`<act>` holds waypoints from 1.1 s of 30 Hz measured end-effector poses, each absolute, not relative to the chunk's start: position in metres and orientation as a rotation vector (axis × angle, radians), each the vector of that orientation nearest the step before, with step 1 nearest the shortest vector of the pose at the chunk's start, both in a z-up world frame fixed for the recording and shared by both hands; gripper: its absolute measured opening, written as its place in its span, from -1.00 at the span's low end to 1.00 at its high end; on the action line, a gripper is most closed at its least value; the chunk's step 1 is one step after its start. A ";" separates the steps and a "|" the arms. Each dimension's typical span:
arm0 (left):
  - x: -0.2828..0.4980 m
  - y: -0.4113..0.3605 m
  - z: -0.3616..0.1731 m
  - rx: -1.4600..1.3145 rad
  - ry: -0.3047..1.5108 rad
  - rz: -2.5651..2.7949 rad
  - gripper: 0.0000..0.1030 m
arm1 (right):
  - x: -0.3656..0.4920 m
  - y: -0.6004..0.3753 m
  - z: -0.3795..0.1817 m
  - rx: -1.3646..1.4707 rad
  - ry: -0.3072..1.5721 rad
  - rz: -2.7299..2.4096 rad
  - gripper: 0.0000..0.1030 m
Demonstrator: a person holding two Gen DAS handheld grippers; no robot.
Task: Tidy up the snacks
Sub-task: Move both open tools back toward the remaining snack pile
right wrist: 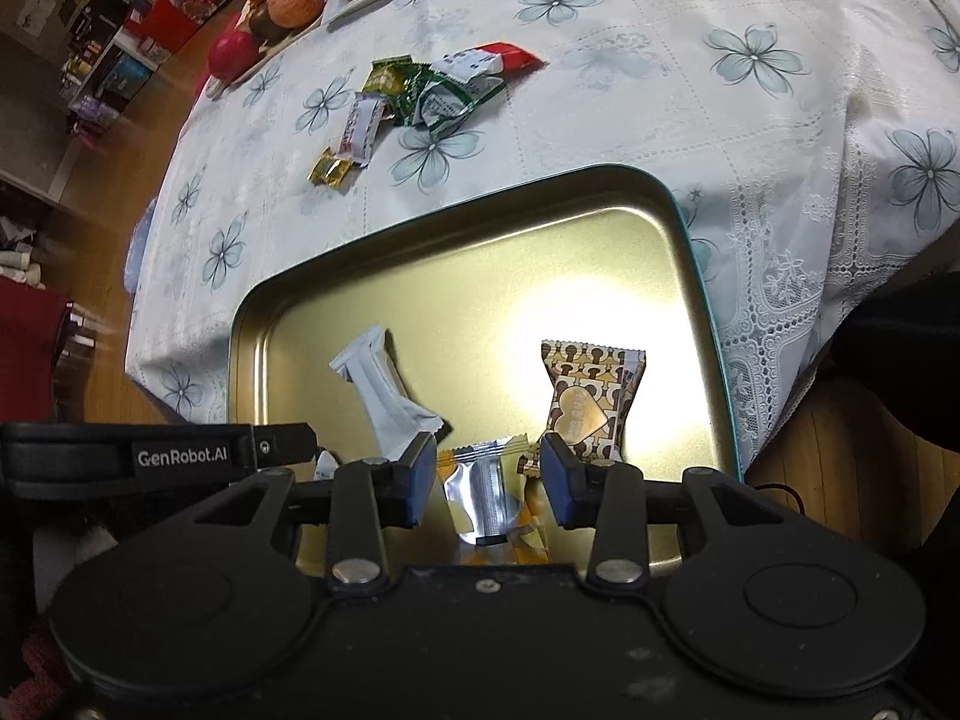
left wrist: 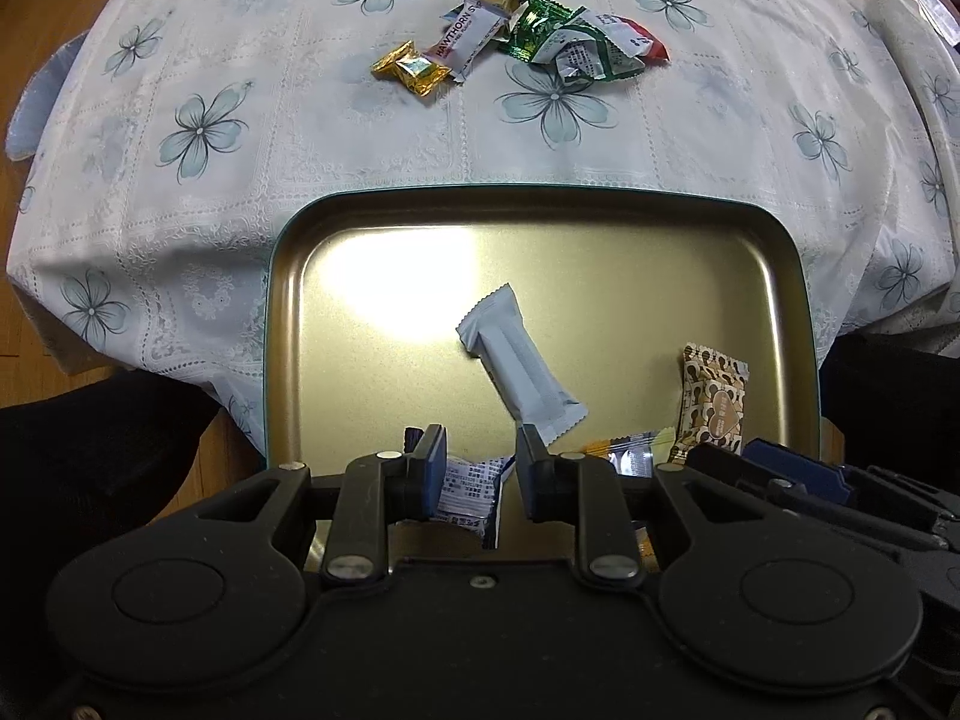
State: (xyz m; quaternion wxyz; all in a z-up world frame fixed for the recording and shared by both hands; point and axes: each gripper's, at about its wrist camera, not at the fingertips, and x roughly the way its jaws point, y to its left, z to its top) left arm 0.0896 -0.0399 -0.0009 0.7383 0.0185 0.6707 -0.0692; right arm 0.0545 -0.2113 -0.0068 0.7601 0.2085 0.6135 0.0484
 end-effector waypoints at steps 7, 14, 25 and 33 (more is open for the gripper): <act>0.106 -0.044 0.006 0.130 1.481 -0.180 -0.32 | 0.076 -0.211 -0.007 0.395 1.419 0.155 -0.21; 0.142 -0.036 0.011 0.170 1.452 -0.152 -0.27 | 0.118 -0.222 0.006 0.343 1.424 0.137 -0.19; 0.216 -0.008 -0.001 0.046 1.437 -0.095 -0.28 | 0.207 -0.232 -0.001 0.331 1.402 0.063 -0.17; 0.265 0.010 -0.020 -0.050 1.409 -0.048 -0.28 | 0.266 -0.232 -0.029 0.380 1.422 0.025 -0.17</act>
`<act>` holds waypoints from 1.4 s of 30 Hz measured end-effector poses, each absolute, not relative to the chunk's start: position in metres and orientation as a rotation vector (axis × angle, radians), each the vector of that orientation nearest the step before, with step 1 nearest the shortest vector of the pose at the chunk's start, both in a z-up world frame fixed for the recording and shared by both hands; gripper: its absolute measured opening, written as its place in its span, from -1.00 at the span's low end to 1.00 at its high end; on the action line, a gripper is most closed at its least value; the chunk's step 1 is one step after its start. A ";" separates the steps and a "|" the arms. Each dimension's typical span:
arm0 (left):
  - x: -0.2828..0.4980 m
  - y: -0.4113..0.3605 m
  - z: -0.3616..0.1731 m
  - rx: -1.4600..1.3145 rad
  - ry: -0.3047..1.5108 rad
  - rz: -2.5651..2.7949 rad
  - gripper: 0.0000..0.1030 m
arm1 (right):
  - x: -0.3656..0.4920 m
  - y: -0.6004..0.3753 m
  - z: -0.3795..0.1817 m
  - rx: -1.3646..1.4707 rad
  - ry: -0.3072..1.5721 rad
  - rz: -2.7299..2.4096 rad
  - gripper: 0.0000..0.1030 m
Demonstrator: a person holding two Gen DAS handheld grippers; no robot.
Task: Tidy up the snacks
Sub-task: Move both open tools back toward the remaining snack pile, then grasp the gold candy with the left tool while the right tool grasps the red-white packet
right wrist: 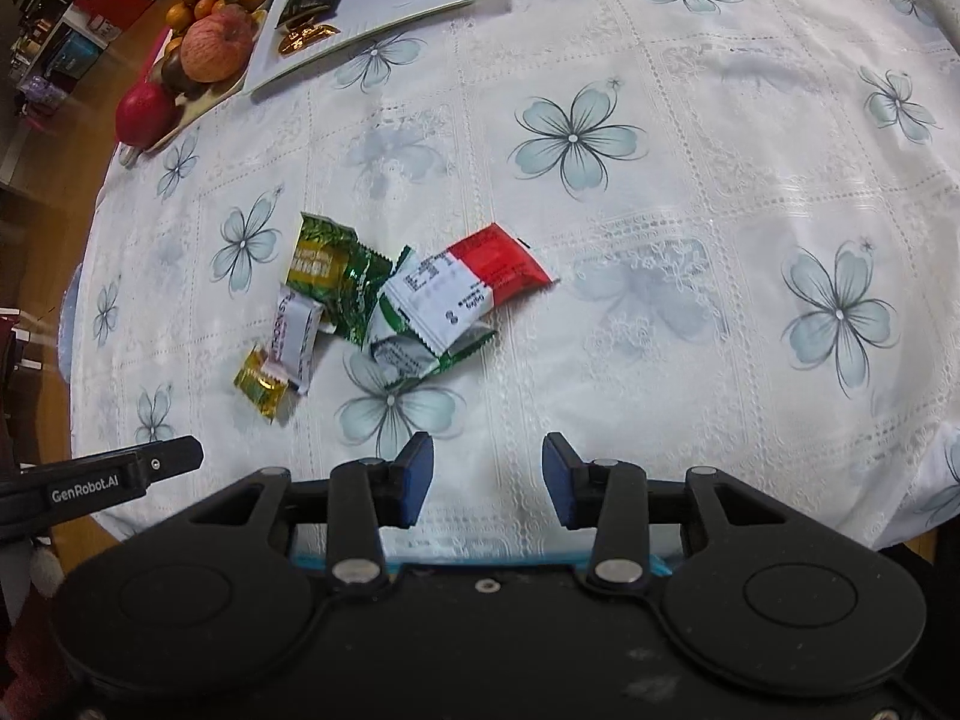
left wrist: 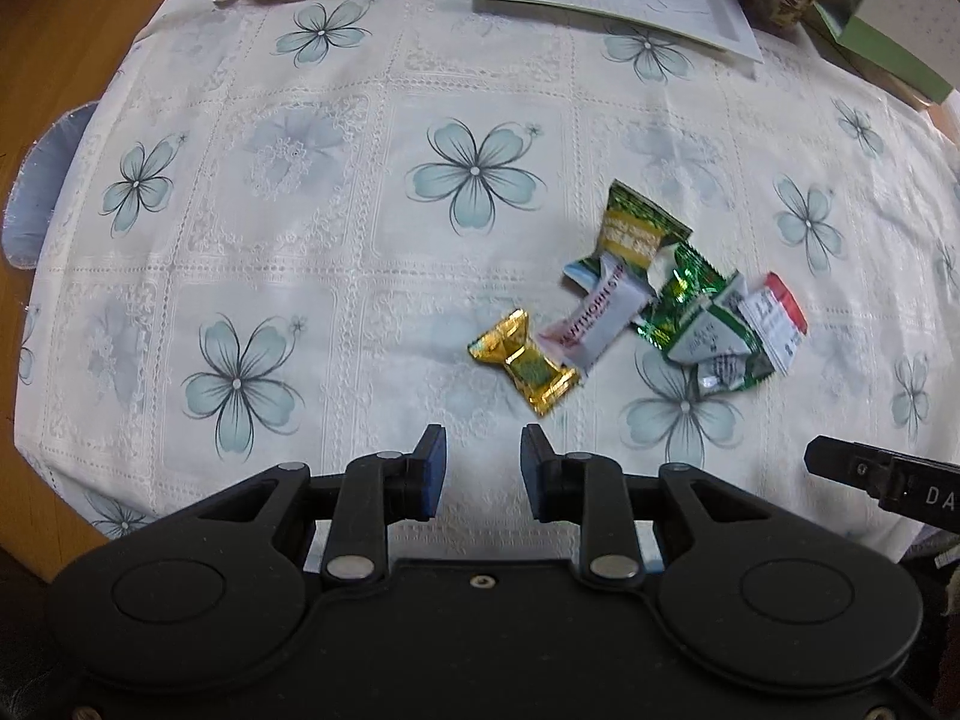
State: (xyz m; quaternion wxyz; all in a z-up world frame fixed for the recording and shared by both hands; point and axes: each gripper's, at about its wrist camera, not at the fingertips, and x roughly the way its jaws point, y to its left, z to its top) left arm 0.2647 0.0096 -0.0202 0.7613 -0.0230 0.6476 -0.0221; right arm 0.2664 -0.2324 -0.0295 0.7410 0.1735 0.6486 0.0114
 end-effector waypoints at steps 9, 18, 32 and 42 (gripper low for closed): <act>0.292 0.015 -0.050 -0.183 1.442 -0.089 -0.28 | 0.313 -0.227 -0.056 0.366 1.423 0.000 -0.17; 0.298 0.003 -0.060 -0.198 1.467 -0.114 -0.28 | 0.346 -0.225 -0.069 0.308 1.359 -0.044 -0.16; 0.309 0.012 -0.056 -0.116 1.389 0.000 -0.52 | 0.352 -0.242 -0.061 0.346 1.306 -0.102 -0.17; 0.308 0.032 -0.053 -0.214 1.401 0.025 -0.52 | 0.344 -0.260 -0.076 0.635 1.454 0.012 -0.15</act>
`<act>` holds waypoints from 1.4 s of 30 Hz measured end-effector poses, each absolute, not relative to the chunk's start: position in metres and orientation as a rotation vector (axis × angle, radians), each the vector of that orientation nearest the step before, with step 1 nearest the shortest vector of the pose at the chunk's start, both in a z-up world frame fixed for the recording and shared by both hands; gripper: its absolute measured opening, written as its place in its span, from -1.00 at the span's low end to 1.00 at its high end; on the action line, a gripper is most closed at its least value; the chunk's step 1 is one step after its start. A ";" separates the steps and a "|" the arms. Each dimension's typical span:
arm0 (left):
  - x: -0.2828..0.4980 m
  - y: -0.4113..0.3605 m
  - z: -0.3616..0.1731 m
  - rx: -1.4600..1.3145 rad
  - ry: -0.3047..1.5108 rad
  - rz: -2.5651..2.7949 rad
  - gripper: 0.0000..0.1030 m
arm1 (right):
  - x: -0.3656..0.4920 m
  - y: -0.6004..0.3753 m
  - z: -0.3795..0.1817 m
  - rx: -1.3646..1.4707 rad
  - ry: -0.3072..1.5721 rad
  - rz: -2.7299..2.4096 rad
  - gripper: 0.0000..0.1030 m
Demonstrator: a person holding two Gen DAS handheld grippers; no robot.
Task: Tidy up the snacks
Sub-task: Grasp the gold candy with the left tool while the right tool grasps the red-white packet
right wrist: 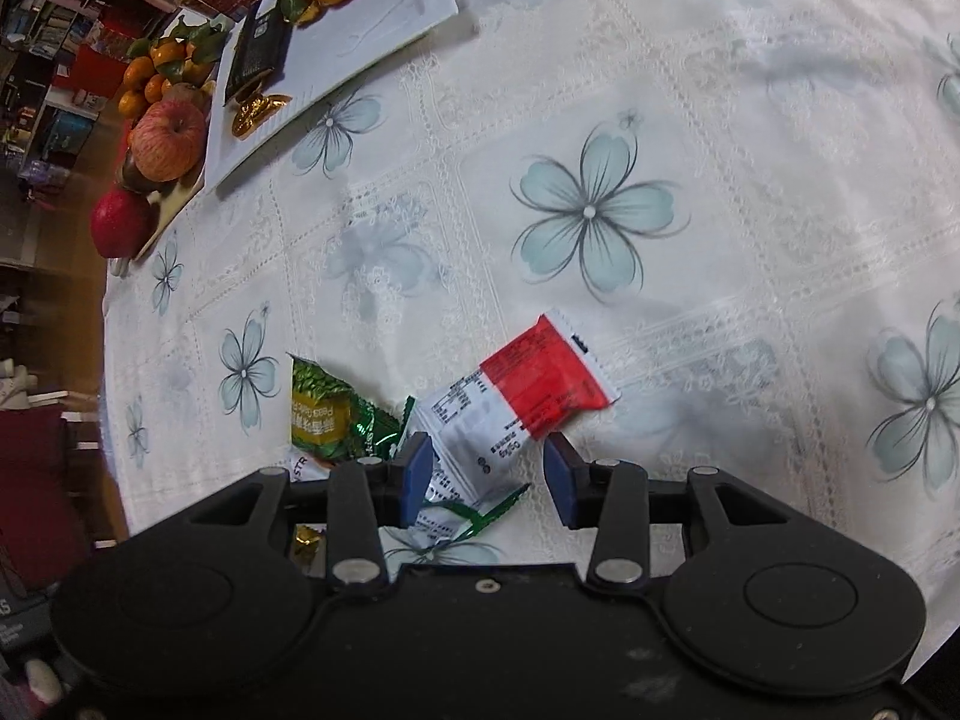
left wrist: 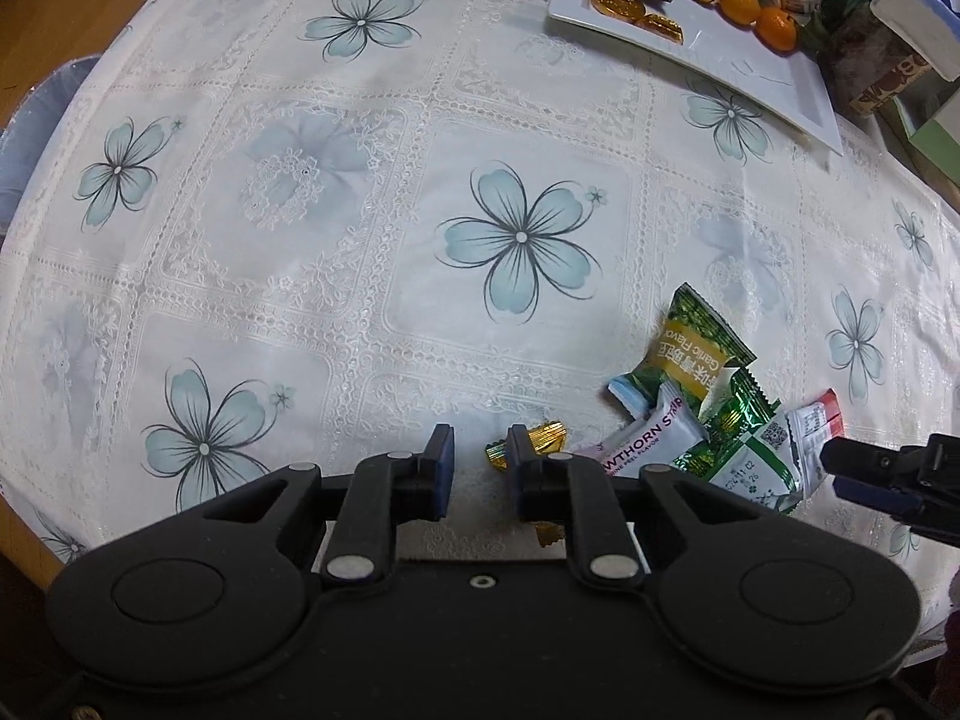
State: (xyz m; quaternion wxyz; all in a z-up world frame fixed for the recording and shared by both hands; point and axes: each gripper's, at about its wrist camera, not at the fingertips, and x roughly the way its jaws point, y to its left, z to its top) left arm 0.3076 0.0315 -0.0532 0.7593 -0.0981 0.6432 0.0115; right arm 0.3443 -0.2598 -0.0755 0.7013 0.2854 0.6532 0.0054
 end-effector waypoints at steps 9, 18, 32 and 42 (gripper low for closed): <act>0.302 0.031 -0.051 -0.228 1.414 -0.007 -0.52 | 0.364 -0.247 -0.085 0.604 1.378 -0.047 -0.04; 0.298 0.029 -0.049 -0.224 1.423 -0.048 -0.52 | 0.380 -0.229 -0.082 0.512 1.255 -0.099 0.10; 0.297 0.025 -0.051 -0.303 1.432 -0.132 -0.49 | 0.381 -0.189 -0.088 0.146 1.203 -0.110 -0.29; 0.296 0.011 -0.063 -0.210 1.459 -0.084 -0.47 | 0.380 -0.215 -0.081 0.267 1.251 -0.104 -0.48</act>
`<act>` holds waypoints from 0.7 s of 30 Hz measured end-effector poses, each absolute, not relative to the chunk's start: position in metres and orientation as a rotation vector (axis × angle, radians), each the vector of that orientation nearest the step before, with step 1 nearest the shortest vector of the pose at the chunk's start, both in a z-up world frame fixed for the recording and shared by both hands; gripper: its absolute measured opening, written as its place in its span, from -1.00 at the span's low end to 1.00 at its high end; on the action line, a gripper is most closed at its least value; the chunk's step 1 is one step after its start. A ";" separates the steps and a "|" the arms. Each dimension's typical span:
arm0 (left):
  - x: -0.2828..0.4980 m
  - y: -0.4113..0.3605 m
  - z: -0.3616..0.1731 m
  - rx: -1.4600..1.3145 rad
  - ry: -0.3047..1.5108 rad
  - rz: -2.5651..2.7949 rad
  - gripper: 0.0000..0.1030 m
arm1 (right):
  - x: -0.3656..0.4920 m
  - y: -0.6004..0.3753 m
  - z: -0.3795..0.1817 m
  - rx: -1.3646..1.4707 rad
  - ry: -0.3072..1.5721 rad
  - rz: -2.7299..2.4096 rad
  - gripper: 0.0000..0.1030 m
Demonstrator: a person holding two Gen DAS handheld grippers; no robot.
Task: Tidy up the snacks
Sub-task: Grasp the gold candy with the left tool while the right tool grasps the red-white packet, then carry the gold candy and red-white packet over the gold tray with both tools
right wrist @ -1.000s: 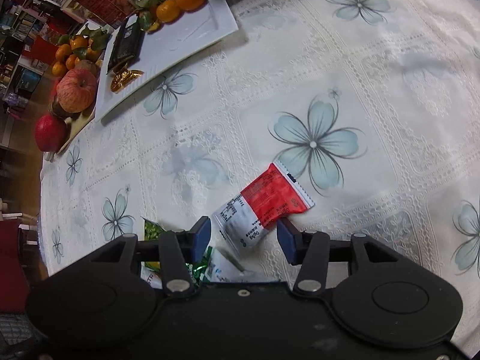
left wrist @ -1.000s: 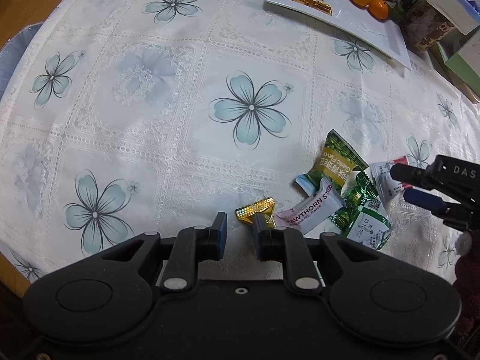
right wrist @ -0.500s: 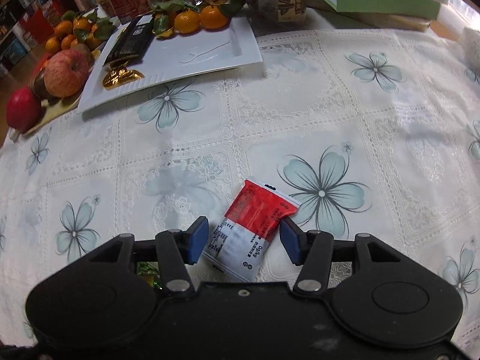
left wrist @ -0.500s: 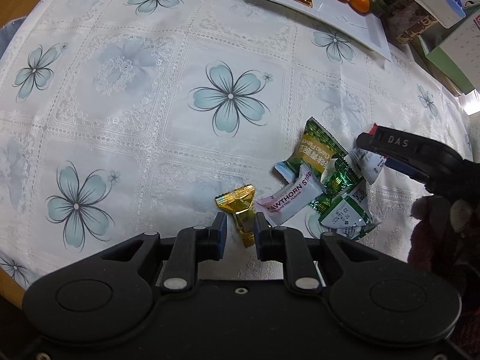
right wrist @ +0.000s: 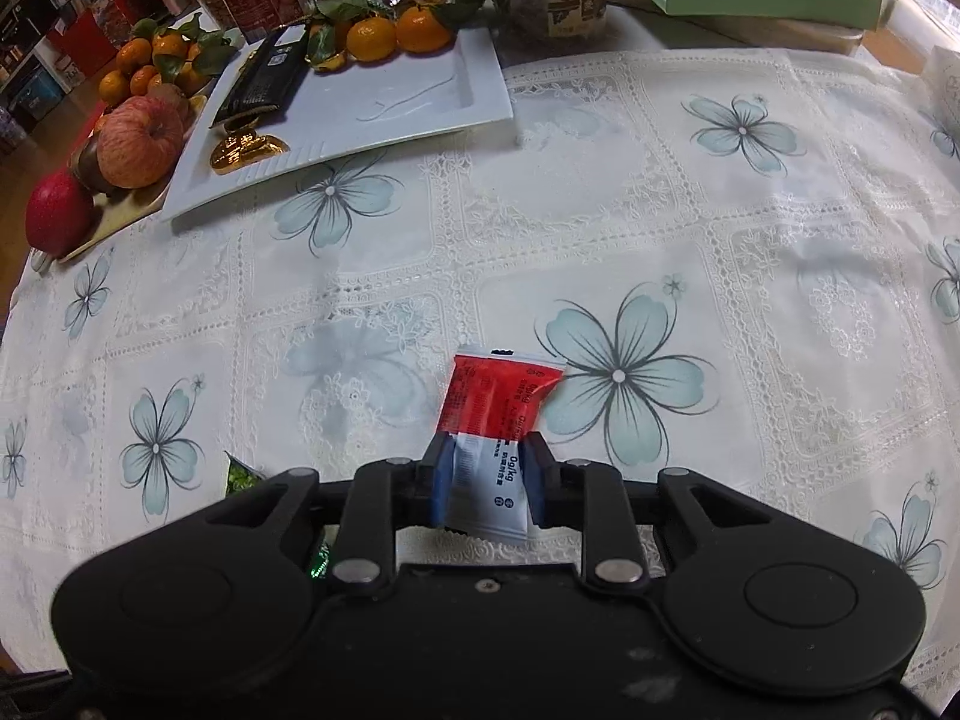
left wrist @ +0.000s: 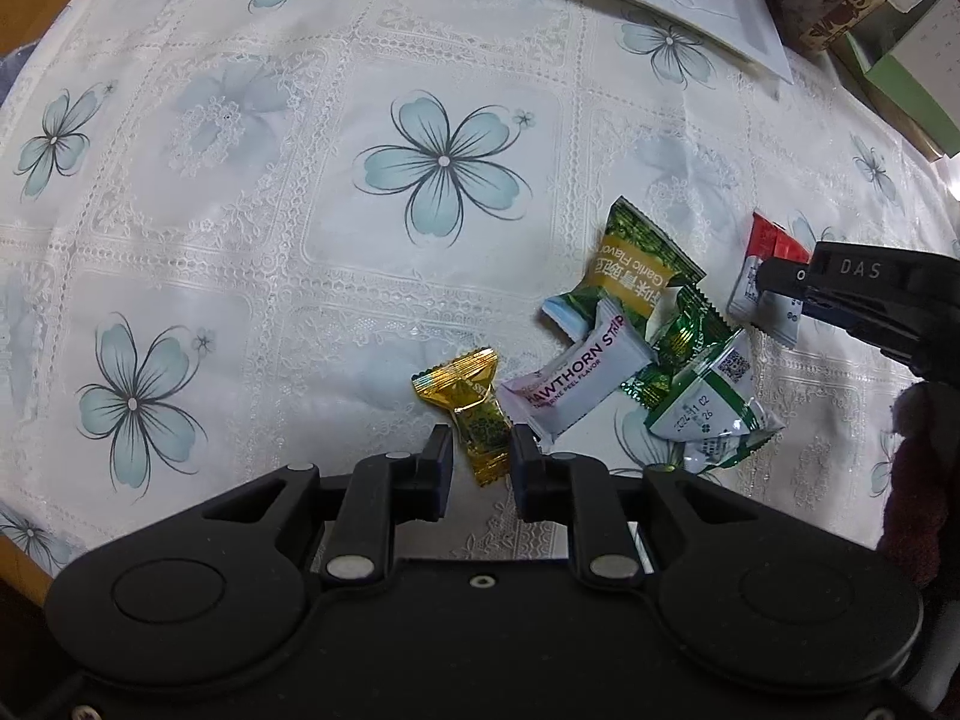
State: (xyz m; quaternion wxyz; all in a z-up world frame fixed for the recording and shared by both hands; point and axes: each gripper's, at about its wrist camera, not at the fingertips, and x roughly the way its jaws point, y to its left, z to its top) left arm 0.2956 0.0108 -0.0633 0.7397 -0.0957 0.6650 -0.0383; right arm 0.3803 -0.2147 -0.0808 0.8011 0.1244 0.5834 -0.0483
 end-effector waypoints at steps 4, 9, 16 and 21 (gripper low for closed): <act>0.299 0.006 -0.066 -0.203 1.458 -0.074 -0.35 | 0.381 -0.219 -0.081 0.302 1.258 -0.112 -0.45; 0.305 0.001 -0.071 -0.188 1.453 -0.053 -0.30 | 0.381 -0.216 -0.081 0.295 1.236 -0.134 0.02; 0.309 -0.001 -0.077 -0.198 1.463 -0.045 -0.52 | 0.383 -0.203 -0.087 0.226 1.212 -0.153 0.04; 0.310 0.005 -0.071 -0.241 1.470 -0.072 -0.56 | 0.383 -0.198 -0.088 0.153 1.207 -0.140 -0.30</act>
